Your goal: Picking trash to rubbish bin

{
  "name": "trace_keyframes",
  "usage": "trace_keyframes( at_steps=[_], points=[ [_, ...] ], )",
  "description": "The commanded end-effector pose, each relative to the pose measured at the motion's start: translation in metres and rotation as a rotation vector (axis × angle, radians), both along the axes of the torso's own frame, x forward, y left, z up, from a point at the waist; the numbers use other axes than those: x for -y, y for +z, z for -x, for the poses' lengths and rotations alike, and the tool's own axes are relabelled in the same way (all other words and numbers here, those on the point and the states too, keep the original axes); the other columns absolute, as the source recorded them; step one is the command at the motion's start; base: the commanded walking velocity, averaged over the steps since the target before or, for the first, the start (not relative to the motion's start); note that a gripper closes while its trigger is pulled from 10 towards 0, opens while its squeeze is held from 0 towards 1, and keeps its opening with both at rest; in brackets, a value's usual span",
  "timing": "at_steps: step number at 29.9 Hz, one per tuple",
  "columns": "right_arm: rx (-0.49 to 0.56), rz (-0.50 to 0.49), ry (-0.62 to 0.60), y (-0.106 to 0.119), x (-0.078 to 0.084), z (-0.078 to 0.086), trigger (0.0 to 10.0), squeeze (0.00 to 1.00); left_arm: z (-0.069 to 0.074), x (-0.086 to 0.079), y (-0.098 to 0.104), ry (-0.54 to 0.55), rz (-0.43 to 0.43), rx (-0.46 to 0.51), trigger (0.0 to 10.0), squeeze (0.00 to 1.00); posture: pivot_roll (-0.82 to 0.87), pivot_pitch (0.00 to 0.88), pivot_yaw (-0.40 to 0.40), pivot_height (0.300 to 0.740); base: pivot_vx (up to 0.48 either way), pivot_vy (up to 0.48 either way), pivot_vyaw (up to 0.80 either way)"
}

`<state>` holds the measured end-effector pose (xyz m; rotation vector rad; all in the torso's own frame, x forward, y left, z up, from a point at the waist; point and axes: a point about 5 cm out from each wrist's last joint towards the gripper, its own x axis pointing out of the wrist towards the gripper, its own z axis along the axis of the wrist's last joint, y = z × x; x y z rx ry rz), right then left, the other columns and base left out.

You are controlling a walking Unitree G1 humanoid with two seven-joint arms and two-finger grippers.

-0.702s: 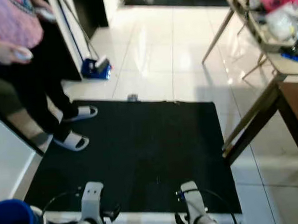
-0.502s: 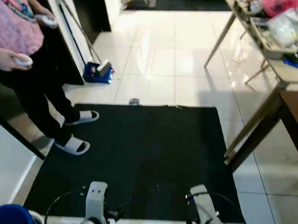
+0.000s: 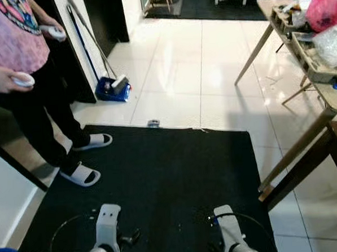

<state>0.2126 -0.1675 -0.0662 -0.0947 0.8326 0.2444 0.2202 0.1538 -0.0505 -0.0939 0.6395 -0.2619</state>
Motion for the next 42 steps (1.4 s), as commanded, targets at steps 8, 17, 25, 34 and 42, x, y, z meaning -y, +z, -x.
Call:
trace_keyframes(
  at_steps=[8, 17, 25, 34, 42],
  points=[
    [-0.019, 0.004, 0.005, -0.0035, -0.0017, 0.0053, 10.0, 0.00, 0.0054, -0.0020, -0.0038, 0.001, -0.004, -0.024, 10.0, 0.00, -0.04, 0.156, 0.001, 0.740, 0.322, 0.000, 0.00],
    [-0.021, 0.002, 0.004, -0.0038, -0.0025, 0.0056, 10.0, 0.00, 0.0052, -0.0025, -0.0037, 0.003, -0.004, -0.023, 10.0, 0.00, -0.04, 0.157, -0.002, 0.740, 0.322, 0.000, 0.00],
    [-0.018, 0.007, 0.013, -0.0035, -0.0020, 0.0053, 10.0, 0.00, 0.0055, -0.0019, -0.0036, 0.005, 0.000, -0.022, 10.0, 0.00, -0.04, 0.157, -0.003, 0.740, 0.322, 0.000, 0.00],
    [-0.009, 0.003, 0.017, -0.0027, -0.0031, 0.0043, 10.0, 0.00, 0.0062, -0.0022, -0.0039, 0.007, 0.001, -0.023, 10.0, 0.00, -0.04, 0.158, -0.005, 0.740, 0.322, 0.000, 0.00],
    [-0.008, 0.003, 0.021, -0.0022, -0.0027, 0.0035, 10.0, 0.00, 0.0065, -0.0019, -0.0041, 0.008, 0.002, -0.025, 10.0, 0.00, -0.04, 0.159, -0.007, 0.740, 0.320, 0.000, 0.00]
  ],
)
